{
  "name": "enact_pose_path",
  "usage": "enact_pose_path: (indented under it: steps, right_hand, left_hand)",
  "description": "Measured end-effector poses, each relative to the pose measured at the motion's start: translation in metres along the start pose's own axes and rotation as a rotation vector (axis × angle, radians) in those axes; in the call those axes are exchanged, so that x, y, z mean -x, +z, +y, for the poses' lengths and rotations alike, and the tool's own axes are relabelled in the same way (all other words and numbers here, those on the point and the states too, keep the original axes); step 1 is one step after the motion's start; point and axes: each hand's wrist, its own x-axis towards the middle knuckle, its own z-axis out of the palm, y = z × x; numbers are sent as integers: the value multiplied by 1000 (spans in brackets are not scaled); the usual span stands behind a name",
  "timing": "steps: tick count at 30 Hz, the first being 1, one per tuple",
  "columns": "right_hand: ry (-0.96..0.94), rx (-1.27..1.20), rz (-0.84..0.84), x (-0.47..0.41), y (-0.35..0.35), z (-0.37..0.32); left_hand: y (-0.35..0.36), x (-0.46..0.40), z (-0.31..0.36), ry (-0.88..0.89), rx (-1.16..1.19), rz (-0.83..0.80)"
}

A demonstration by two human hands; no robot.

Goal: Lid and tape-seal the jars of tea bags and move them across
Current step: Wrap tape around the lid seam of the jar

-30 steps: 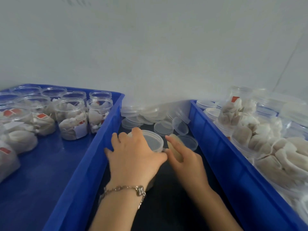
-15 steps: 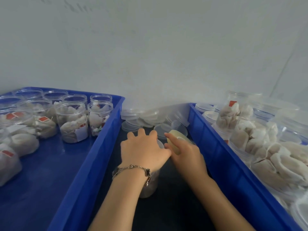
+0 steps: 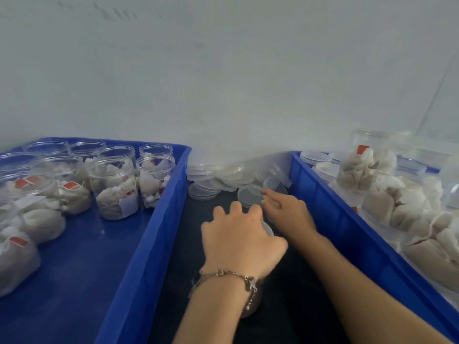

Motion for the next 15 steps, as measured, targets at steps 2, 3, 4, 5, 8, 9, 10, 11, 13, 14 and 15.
enact_pose_path:
  steps: [2,3,4,5,8,9,10,11,13,14,15]
  right_hand:
    - [-33,3,-80,3,7,-6]
    - [-39,-9,-117,7,11,-7]
    - [-57,6,-143,9,17,-7]
    - [-79,64,-161,12,20,-7]
    - [-78,313,-231,24,25,-6]
    - [-88,367,-269,29,27,-4]
    - [-102,404,-284,35,28,-3]
    - [-116,395,-261,41,29,-2]
    - [-189,291,-159,49,30,1]
    - [-244,296,-132,51,31,1]
    - [-285,350,-130,54,32,2]
  left_hand:
    - [0,-3,2,-30,5,16]
    - [0,-4,3,-41,12,33]
    - [0,-6,4,-52,20,51]
    - [1,-8,5,-61,26,69]
    - [2,-11,9,-64,12,82]
    - [1,-12,11,-66,5,87]
    - [2,-12,11,-71,1,97]
    - [2,-13,11,-77,2,108]
    - [4,-11,9,-86,-1,113]
    - [4,-10,8,-94,8,120]
    - [4,-7,7,-104,48,149]
